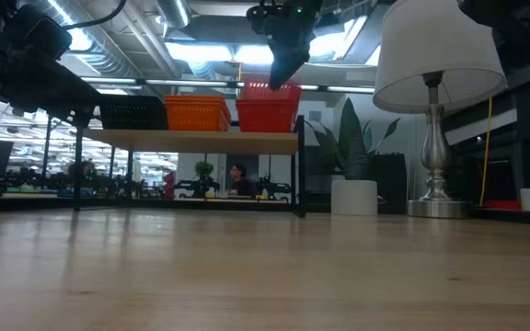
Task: Stack baskets on shelf by color
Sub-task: Stack the red bin on top of the other stacked red bins on the shelf, then return to Home Position
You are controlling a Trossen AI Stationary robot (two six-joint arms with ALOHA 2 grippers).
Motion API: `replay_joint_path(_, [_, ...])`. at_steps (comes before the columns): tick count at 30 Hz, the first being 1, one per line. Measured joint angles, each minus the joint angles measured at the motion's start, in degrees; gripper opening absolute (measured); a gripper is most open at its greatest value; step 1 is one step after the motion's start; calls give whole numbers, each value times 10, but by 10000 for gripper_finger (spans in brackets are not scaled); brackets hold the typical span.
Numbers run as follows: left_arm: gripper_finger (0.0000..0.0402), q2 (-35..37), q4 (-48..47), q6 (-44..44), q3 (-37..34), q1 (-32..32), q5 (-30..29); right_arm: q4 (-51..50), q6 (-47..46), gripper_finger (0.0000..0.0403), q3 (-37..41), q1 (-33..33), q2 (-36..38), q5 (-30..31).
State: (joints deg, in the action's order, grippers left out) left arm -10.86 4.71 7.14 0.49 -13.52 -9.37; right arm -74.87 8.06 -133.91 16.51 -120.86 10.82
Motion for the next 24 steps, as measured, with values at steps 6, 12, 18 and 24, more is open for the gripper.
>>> replay_joint_path(6, [39, 0, 0, 0, 0, 0, 0, 0, -16, 158, 0, 0, 0, -3])
replay_joint_path(12, [39, 0, 0, -2, 0, 0, 0, -41, -86, 178, -10, -16, 5, -21])
replay_joint_path(18, [39, 0, 0, -2, 0, 0, 0, -155, -166, 171, -5, -82, 52, -46])
replay_joint_path(24, [39, 0, 0, -2, 0, 0, 0, -89, -105, 167, 29, -168, 79, -34])
